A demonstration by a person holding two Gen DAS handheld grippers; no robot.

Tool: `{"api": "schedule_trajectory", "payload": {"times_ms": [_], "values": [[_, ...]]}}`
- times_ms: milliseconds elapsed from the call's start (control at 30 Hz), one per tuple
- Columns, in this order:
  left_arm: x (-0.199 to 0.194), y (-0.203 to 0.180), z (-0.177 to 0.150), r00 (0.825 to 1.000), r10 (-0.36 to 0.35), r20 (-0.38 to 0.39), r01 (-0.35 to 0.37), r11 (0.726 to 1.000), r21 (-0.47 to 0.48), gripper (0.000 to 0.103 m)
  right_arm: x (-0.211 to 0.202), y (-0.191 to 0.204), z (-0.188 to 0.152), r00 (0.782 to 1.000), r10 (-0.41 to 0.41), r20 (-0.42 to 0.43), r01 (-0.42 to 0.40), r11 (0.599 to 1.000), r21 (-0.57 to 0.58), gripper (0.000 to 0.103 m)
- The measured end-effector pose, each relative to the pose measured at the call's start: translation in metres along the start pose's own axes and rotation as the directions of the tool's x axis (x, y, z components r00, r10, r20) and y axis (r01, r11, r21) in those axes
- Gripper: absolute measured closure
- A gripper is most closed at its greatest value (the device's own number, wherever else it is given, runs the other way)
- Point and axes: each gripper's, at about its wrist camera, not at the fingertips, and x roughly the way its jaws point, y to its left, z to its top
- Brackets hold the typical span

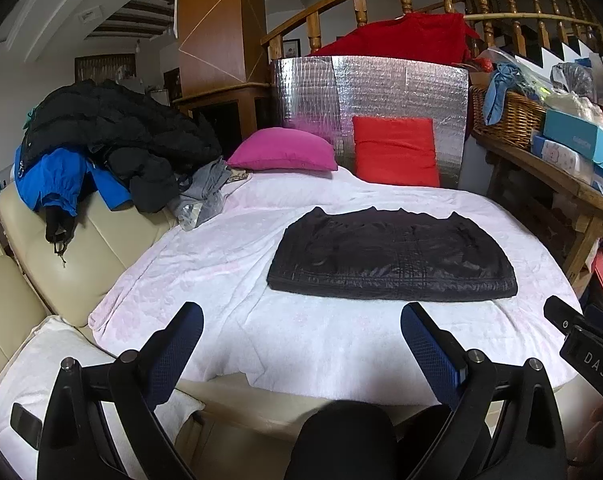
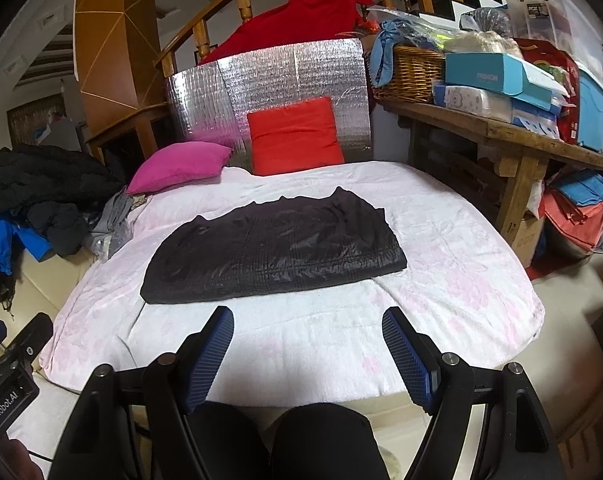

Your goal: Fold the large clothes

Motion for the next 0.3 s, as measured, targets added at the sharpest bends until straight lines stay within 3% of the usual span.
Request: {"api": "schedule_trajectory", "payload": {"times_ms": [300], "values": [[0.029, -0.006, 0.016, 1.000, 0.014, -0.028, -0.014, 1.000, 0.000, 0.004, 0.029, 0.000, 0.018, 1.000, -0.005, -0.016, 0.006, 1.000, 0.010, 0.023]]}}
